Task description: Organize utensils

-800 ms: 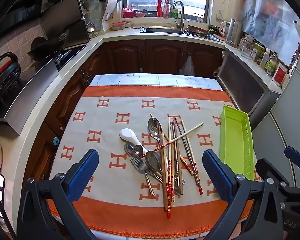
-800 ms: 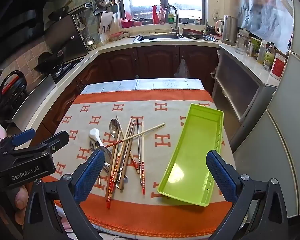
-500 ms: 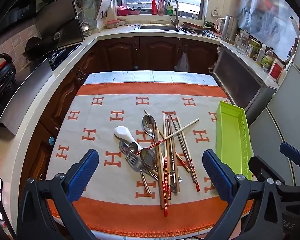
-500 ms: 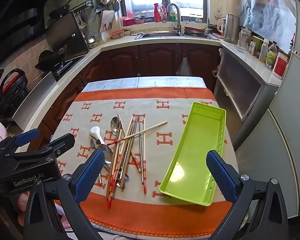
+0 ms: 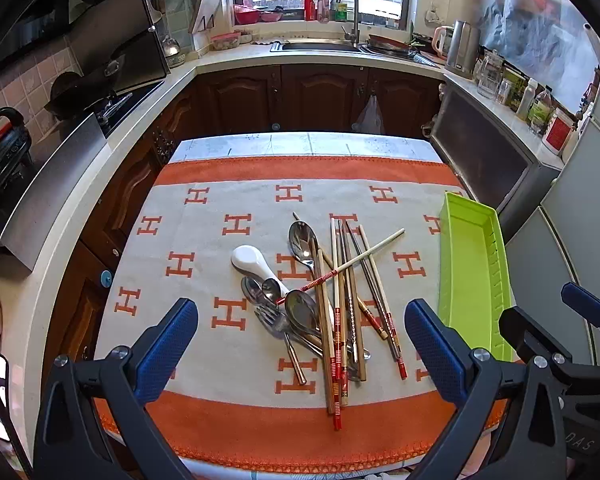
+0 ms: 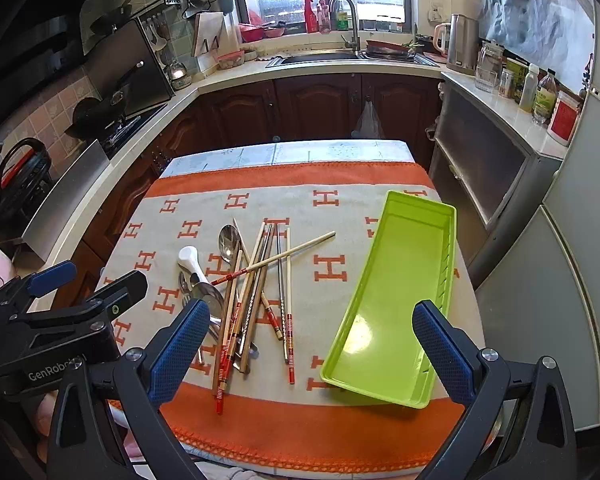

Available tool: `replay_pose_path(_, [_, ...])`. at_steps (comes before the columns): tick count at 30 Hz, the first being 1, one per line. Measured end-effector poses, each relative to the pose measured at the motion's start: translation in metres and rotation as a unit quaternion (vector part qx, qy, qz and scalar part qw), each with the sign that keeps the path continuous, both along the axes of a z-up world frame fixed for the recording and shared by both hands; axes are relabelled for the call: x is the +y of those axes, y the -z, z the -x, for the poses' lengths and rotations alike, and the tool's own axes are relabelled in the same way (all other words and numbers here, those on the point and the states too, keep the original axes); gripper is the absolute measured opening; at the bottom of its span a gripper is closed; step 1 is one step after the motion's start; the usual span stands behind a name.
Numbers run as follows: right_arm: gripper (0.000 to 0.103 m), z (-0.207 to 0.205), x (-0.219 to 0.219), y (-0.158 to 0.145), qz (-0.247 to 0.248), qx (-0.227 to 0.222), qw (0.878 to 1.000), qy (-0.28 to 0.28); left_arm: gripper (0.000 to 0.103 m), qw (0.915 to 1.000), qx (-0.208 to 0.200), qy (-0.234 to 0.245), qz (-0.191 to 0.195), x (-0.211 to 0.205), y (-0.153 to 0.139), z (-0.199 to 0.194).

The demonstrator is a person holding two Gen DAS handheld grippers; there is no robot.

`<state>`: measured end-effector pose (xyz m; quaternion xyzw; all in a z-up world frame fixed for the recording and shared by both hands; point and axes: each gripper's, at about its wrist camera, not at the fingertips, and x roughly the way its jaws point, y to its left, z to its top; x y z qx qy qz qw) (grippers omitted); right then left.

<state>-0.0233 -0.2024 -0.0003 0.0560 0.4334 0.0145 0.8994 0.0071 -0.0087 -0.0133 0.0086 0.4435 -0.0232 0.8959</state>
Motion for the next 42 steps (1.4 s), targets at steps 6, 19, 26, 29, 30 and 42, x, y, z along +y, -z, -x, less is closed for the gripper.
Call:
replay_pose_path(6, [0.103, -0.0033, 0.0009, 0.0003, 0.000, 0.001, 1.000, 0.001, 0.102, 1.0000, 0.000, 0.000, -0.004, 0.0007, -0.0006, -0.0017])
replay_pose_path(19, [0.103, -0.0048, 0.0019, 0.0006, -0.001, 0.004, 1.000, 0.001, 0.102, 1.0000, 0.003, 0.002, -0.001, 0.0016, 0.0003, -0.0015])
replay_pose_path(26, [0.103, -0.0061, 0.0049, 0.0015, -0.001, 0.006, 1.000, 0.001, 0.102, 1.0000, 0.003, 0.002, -0.001, 0.0029, 0.0006, -0.0018])
replay_pose_path(29, [0.103, -0.0058, 0.0040, 0.0015, -0.003, 0.006, 1.000, 0.001, 0.102, 1.0000, 0.004, 0.003, 0.000, 0.0029, 0.0004, -0.0020])
replay_pose_path(30, [0.103, -0.0053, 0.0035, 0.0017, -0.003, 0.005, 1.000, 0.000, 0.102, 1.0000, 0.004, 0.004, -0.001, 0.0029, -0.0001, -0.0016])
replay_pose_path(42, [0.103, -0.0046, 0.0050, 0.0017, -0.005, 0.008, 1.000, 0.001, 0.102, 0.9998, 0.009, 0.010, -0.011, -0.0001, 0.0017, -0.0036])
